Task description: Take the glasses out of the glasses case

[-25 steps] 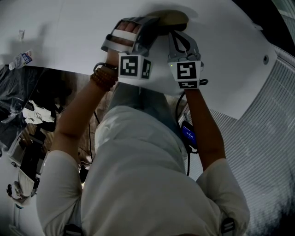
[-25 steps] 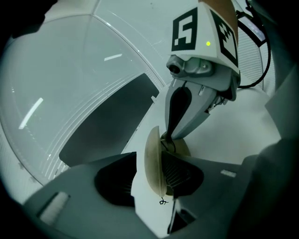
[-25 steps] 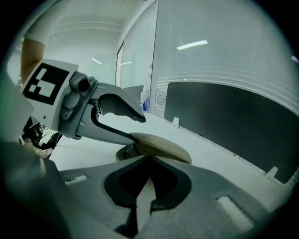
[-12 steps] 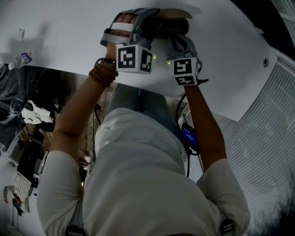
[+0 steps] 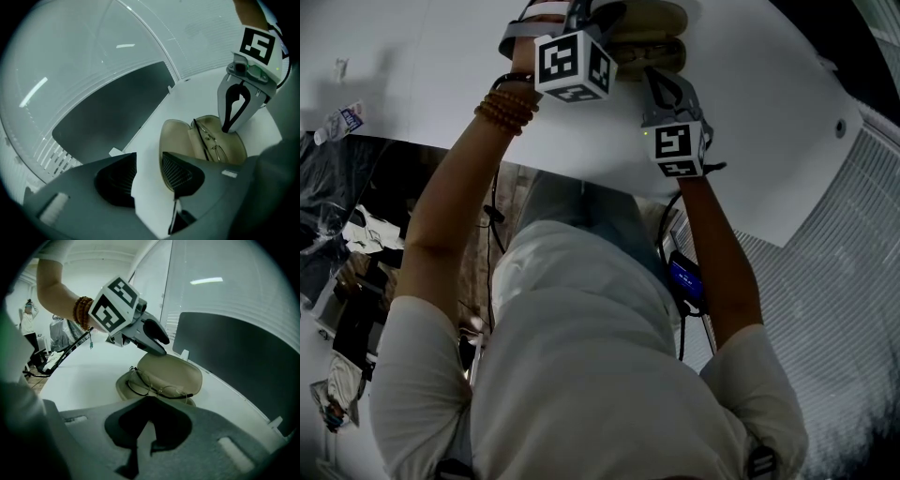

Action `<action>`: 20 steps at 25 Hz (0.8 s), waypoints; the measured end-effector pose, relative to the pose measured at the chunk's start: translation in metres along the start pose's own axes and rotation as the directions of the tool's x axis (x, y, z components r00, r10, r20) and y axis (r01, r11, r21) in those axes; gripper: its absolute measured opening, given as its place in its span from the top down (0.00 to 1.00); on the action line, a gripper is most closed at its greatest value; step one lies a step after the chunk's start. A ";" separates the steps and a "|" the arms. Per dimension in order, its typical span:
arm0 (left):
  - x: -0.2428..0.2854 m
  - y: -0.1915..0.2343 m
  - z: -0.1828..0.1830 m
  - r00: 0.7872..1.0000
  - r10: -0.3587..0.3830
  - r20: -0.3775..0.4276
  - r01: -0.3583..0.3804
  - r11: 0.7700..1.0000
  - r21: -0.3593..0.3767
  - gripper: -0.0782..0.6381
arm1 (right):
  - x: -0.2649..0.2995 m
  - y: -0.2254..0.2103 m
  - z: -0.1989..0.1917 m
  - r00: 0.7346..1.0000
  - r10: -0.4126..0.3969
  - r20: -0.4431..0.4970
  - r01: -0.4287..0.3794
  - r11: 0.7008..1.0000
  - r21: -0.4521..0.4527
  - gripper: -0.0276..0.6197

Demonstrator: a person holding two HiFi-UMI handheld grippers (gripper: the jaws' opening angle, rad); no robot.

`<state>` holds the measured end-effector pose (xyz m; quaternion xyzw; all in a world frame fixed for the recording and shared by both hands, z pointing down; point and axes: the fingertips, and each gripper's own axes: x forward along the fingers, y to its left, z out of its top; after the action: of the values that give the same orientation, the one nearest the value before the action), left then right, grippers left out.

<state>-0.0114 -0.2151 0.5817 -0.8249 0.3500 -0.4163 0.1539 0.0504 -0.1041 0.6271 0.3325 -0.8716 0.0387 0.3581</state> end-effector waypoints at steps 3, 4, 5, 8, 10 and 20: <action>0.008 0.000 -0.006 0.999 -0.032 -0.014 0.031 0.999 -0.022 0.64 | -0.002 0.001 -0.002 1.000 -0.004 -0.003 0.004 1.000 -0.011 0.96; 0.010 0.000 -0.008 0.999 -0.038 -0.018 0.038 0.999 -0.022 0.64 | -0.002 0.001 -0.002 1.000 -0.007 -0.004 0.006 1.000 -0.013 0.96; 0.012 -0.001 -0.010 0.999 -0.043 -0.021 0.043 0.999 -0.017 0.64 | -0.002 0.001 -0.002 1.000 -0.008 -0.003 0.008 1.000 -0.013 0.96; 0.019 -0.004 -0.017 0.998 -0.055 -0.033 0.054 0.999 -0.004 0.64 | -0.002 0.002 -0.001 1.000 -0.014 0.006 0.014 1.000 -0.018 0.96; 0.024 -0.005 -0.021 0.997 -0.064 -0.040 0.064 0.998 -0.002 0.64 | -0.001 0.003 -0.002 1.000 -0.016 0.015 0.017 1.000 -0.026 0.96; 0.035 -0.018 -0.027 0.995 -0.088 -0.041 0.089 0.995 0.048 0.73 | 0.000 0.006 -0.003 1.000 -0.022 0.011 0.022 0.998 -0.051 0.96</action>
<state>-0.0106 -0.2259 0.6287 -0.8273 0.3055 -0.4472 0.1491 0.0484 -0.0985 0.6310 0.3331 -0.8705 0.0107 0.3621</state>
